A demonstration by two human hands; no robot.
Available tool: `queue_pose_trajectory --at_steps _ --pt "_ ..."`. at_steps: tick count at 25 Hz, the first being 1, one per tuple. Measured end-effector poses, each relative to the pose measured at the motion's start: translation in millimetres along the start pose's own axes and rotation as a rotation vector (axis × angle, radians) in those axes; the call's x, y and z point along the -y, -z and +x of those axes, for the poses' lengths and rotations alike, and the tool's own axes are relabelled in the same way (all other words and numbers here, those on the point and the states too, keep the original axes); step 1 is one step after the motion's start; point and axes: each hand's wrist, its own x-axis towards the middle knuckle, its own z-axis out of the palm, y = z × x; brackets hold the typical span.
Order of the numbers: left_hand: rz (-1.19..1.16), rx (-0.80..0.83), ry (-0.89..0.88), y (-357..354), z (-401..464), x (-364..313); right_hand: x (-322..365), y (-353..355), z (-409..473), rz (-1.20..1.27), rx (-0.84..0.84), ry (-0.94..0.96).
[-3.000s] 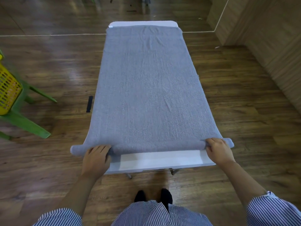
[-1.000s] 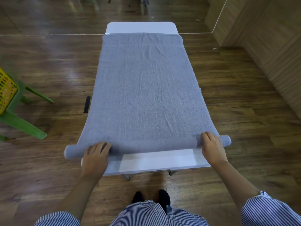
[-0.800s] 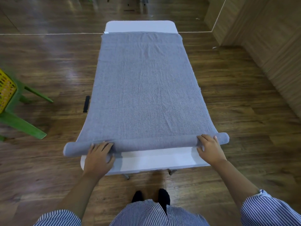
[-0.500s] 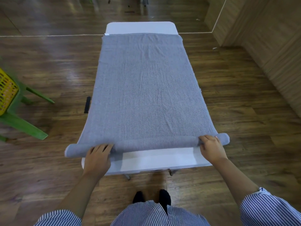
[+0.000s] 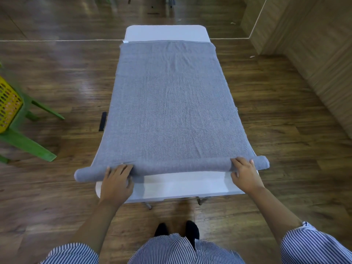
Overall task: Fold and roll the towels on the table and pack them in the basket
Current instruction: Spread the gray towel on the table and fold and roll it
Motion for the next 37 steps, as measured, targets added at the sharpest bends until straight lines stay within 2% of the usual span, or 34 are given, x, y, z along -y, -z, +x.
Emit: queue_pose_trajectory --at_steps 2,7,12,17,21,27,32,37 --pt "-0.011 0.037 0.004 -0.4 0.3 0.3 0.7 3.6 -1.7 -0.004 0.053 -0.01" --pt "0.045 0.027 0.008 2.1 0.3 1.5 5.4 8.0 -1.4 -0.013 -0.009 -0.044" --pt "0.075 0.003 -0.122 6.0 -9.8 11.5 2.8 12.7 1.0 -0.084 0.034 -0.023" --pt "0.102 -0.074 -0.028 8.2 -7.6 5.6 6.4 11.2 3.6 -0.11 -0.082 -0.006" --pt "0.032 -0.053 -0.014 0.7 -8.7 -0.4 7.1 12.3 -2.7 -0.111 0.095 -0.037" --pt "0.076 -0.001 0.014 0.3 -9.2 1.8 7.6 3.8 -2.1 -0.171 -0.033 -0.034" --pt "0.111 -0.015 -0.114 2.3 -12.8 9.9 5.6 7.1 -2.7 -0.158 -0.063 -0.01" --pt "0.116 -0.089 -0.055 7.3 -7.8 6.4 3.9 9.1 5.4 -0.14 -0.099 -0.004"
